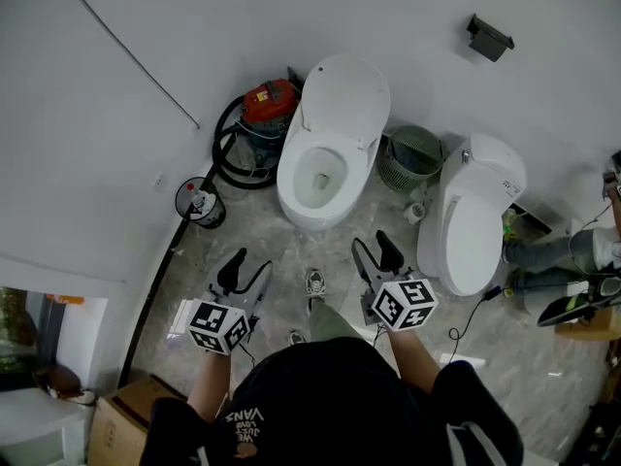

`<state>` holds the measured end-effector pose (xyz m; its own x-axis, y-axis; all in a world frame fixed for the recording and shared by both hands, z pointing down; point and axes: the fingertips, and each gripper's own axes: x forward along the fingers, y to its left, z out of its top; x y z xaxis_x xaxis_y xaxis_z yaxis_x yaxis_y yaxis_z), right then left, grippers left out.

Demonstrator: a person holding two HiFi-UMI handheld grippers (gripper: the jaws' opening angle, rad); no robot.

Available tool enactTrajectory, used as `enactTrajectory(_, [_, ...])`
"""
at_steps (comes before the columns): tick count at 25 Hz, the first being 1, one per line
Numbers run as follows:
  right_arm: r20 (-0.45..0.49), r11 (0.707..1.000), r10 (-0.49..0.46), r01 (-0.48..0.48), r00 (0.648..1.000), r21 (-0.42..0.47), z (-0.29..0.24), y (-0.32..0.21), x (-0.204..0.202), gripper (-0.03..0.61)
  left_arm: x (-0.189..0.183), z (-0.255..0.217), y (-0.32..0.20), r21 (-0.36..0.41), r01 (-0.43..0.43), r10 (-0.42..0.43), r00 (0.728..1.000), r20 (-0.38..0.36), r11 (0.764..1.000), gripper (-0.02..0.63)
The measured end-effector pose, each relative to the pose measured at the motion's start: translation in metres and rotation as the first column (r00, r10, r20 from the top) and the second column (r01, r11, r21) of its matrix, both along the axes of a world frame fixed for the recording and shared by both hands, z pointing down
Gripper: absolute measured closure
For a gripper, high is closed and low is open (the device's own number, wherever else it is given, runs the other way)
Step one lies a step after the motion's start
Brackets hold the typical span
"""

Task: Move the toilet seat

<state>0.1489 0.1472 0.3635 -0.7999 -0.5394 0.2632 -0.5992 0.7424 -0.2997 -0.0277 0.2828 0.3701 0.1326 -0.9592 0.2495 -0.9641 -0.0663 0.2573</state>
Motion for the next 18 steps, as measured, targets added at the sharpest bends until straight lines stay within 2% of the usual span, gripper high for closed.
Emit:
enactTrajectory(9, [-0.037, 1.0, -0.005, 0.005, 0.999, -0.003, 0.014, -0.095, -0.026, 0.353, -0.028, 0.002, -0.107, -0.007, -0.019, 0.019, 0.999, 0.037, 1.0, 0.382])
enactTrajectory(18, [-0.088, 0.998, 0.001, -0.006, 0.996, -0.055, 0.044, -0.163, -0.035, 0.354, -0.048, 0.033, -0.18, -0.077, -0.014, 0.016, 0.999, 0.032, 0.997, 0.387])
